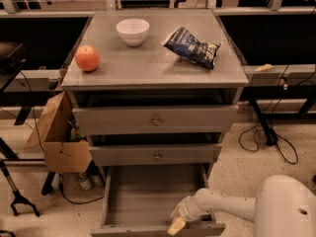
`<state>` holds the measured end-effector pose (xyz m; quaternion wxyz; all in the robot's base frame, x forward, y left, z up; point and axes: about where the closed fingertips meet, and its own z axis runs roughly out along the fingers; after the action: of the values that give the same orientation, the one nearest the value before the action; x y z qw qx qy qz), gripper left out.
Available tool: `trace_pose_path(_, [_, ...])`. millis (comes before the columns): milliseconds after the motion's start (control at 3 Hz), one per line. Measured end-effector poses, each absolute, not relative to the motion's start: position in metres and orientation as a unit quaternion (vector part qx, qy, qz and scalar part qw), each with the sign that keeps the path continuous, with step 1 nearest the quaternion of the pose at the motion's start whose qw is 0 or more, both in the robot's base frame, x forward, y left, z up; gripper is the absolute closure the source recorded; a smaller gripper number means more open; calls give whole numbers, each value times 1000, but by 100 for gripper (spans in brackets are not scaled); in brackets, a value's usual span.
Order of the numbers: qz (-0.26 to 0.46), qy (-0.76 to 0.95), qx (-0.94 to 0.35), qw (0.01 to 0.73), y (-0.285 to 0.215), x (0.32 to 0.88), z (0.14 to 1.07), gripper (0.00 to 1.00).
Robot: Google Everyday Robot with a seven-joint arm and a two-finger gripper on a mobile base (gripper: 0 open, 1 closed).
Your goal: Close bottom drawer
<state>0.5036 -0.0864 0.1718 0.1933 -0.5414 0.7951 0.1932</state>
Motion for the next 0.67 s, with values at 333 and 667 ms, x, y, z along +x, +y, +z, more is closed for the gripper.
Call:
trace_pose_path(333, [193,795,-541,193,-87,499,174,85])
trace_pose_path(667, [193,795,-541,193,-87,496,175,61])
